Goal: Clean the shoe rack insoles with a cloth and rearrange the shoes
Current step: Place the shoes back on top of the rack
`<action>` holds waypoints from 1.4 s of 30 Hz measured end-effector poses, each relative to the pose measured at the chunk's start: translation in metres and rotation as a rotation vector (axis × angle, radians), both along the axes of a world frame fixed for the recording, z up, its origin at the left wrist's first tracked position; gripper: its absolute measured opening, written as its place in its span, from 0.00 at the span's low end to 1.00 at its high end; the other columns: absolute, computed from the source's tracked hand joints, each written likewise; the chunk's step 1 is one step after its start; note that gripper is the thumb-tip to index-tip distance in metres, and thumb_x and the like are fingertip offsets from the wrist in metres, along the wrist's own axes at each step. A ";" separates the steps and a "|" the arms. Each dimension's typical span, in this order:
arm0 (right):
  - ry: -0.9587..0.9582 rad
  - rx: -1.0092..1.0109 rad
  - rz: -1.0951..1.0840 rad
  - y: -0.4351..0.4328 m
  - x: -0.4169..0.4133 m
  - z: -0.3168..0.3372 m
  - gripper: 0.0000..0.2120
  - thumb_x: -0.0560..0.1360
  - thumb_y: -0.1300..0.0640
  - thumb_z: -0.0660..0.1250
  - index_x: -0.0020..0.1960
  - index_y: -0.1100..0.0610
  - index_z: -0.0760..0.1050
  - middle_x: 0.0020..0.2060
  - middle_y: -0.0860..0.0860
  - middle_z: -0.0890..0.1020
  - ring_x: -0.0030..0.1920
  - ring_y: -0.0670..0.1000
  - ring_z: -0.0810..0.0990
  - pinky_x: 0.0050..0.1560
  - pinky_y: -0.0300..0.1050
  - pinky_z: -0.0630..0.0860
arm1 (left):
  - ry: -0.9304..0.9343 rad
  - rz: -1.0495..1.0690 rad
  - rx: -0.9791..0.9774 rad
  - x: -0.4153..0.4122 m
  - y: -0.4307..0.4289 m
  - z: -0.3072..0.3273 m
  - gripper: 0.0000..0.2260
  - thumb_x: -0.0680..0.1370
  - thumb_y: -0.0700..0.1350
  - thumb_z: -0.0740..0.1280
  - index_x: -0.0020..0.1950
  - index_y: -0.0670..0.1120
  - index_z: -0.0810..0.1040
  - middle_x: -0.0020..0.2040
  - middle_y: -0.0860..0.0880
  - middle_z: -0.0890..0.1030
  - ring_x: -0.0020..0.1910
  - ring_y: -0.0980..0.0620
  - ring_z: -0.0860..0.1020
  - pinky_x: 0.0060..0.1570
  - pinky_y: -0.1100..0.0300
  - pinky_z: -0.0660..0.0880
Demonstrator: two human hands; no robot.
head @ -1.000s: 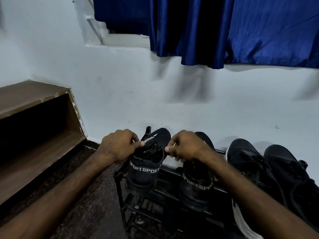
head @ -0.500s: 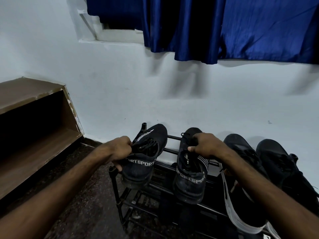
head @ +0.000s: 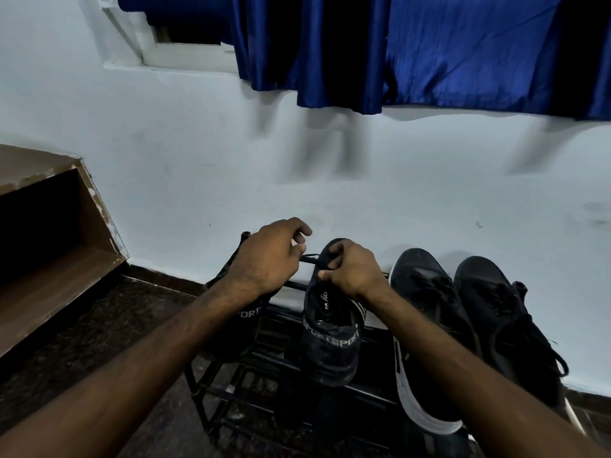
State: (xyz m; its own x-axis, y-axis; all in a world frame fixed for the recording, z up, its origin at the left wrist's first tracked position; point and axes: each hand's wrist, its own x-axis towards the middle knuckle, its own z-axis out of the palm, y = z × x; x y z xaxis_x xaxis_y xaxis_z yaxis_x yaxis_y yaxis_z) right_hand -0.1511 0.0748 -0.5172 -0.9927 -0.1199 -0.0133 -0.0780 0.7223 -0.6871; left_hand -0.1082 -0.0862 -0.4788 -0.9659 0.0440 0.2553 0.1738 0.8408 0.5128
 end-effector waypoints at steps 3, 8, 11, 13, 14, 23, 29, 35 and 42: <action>-0.097 -0.189 -0.031 0.015 -0.011 -0.001 0.21 0.70 0.69 0.73 0.61 0.61 0.74 0.40 0.50 0.82 0.47 0.50 0.81 0.57 0.46 0.78 | 0.015 -0.055 -0.006 -0.002 0.007 -0.003 0.08 0.78 0.46 0.67 0.56 0.56 0.77 0.43 0.60 0.81 0.45 0.58 0.77 0.47 0.56 0.74; -0.265 -0.322 0.235 0.037 -0.013 0.012 0.14 0.76 0.73 0.63 0.50 0.60 0.83 0.35 0.52 0.81 0.35 0.44 0.77 0.35 0.32 0.74 | -0.191 -0.272 -0.296 0.002 0.014 -0.005 0.07 0.72 0.57 0.73 0.48 0.59 0.82 0.40 0.59 0.76 0.44 0.59 0.76 0.45 0.59 0.71; -0.209 -0.157 0.459 0.047 -0.009 0.030 0.16 0.77 0.70 0.64 0.43 0.51 0.83 0.33 0.43 0.82 0.33 0.37 0.77 0.35 0.29 0.71 | -0.215 -0.308 -0.579 0.005 0.025 -0.009 0.16 0.70 0.60 0.73 0.56 0.59 0.80 0.49 0.59 0.74 0.57 0.54 0.75 0.51 0.57 0.70; -0.099 0.012 0.574 0.049 -0.007 0.036 0.15 0.77 0.66 0.67 0.39 0.48 0.80 0.34 0.41 0.82 0.35 0.38 0.78 0.38 0.30 0.71 | -0.190 -0.279 -0.700 0.004 0.031 -0.012 0.20 0.71 0.59 0.74 0.61 0.57 0.78 0.58 0.53 0.75 0.62 0.50 0.74 0.53 0.55 0.70; -0.026 0.072 0.603 0.048 -0.007 0.035 0.13 0.76 0.64 0.68 0.38 0.48 0.80 0.37 0.44 0.84 0.37 0.40 0.79 0.41 0.34 0.73 | -0.186 -0.257 -0.724 0.003 0.033 -0.013 0.21 0.70 0.59 0.74 0.61 0.57 0.78 0.60 0.52 0.76 0.62 0.49 0.74 0.51 0.55 0.69; -0.020 0.095 0.621 0.050 0.005 0.015 0.16 0.70 0.63 0.76 0.49 0.49 0.73 0.41 0.44 0.82 0.38 0.38 0.78 0.43 0.34 0.75 | -0.010 -0.293 -0.755 0.001 0.034 -0.021 0.15 0.78 0.53 0.67 0.63 0.49 0.74 0.62 0.51 0.72 0.61 0.49 0.73 0.43 0.54 0.70; 0.057 0.147 0.608 0.042 0.004 0.009 0.17 0.69 0.62 0.75 0.53 0.51 0.73 0.40 0.47 0.77 0.38 0.42 0.74 0.45 0.40 0.74 | 0.039 -0.224 -0.477 -0.001 0.016 -0.027 0.09 0.81 0.55 0.62 0.55 0.52 0.77 0.51 0.55 0.69 0.55 0.53 0.74 0.42 0.54 0.71; 0.112 0.198 0.650 0.046 -0.001 0.013 0.18 0.71 0.57 0.75 0.59 0.56 0.76 0.49 0.50 0.74 0.41 0.43 0.73 0.48 0.41 0.74 | 0.020 -0.132 -0.289 -0.001 0.012 -0.026 0.05 0.80 0.54 0.64 0.48 0.54 0.77 0.47 0.57 0.68 0.51 0.54 0.75 0.41 0.57 0.65; 0.365 0.138 0.712 0.052 -0.009 0.004 0.04 0.72 0.57 0.73 0.44 0.56 0.79 0.42 0.48 0.77 0.44 0.48 0.76 0.46 0.47 0.74 | 0.011 -0.113 -0.200 -0.007 0.011 -0.028 0.05 0.79 0.54 0.66 0.48 0.55 0.79 0.46 0.56 0.71 0.48 0.55 0.76 0.41 0.57 0.67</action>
State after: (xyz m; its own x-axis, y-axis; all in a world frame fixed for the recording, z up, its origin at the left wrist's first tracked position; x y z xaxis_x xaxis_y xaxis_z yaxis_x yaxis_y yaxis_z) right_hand -0.1600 0.1265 -0.5129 -0.6234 -0.7455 0.2359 -0.7531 0.4912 -0.4378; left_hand -0.1152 -0.0755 -0.5067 -0.9493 0.2024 0.2407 0.2770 0.9004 0.3354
